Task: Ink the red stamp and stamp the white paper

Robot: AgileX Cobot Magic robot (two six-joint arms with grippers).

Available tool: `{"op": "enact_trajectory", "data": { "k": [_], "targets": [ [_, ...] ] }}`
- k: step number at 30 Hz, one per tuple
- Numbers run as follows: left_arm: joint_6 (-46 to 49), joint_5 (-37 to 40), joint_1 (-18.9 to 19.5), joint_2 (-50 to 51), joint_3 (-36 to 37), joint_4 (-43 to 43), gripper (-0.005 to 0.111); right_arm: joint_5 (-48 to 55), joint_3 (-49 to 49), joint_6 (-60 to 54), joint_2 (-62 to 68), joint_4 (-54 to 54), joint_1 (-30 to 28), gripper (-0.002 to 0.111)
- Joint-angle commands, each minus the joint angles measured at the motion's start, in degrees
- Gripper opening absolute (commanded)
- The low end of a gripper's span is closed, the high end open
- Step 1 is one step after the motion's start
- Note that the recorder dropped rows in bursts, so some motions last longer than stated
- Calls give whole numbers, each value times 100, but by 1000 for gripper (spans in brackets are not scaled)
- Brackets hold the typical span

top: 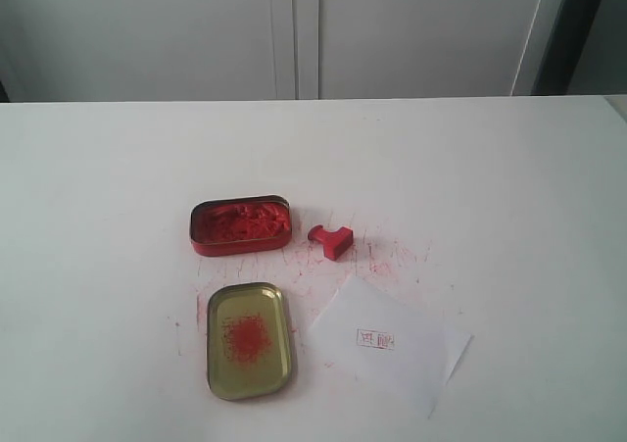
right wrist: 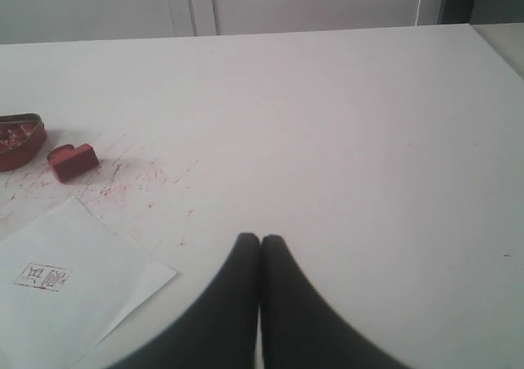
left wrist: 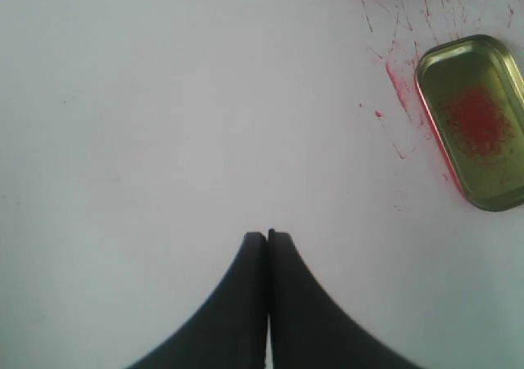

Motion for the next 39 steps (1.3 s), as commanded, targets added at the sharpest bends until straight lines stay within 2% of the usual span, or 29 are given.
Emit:
{"op": "enact_trajectory", "data": {
  "k": [1, 18, 39],
  "targets": [
    [-18, 97, 215, -386, 277, -71, 0, -85, 26, 43, -33, -1, -35, 0],
    [-18, -1034, 283, -2274, 2093, -29, 0, -85, 26, 43, -33, -1, -35, 0],
    [97, -2208, 283, -4445, 3700, 111, 0, -85, 26, 43, -33, -1, -35, 0]
  ]
}}
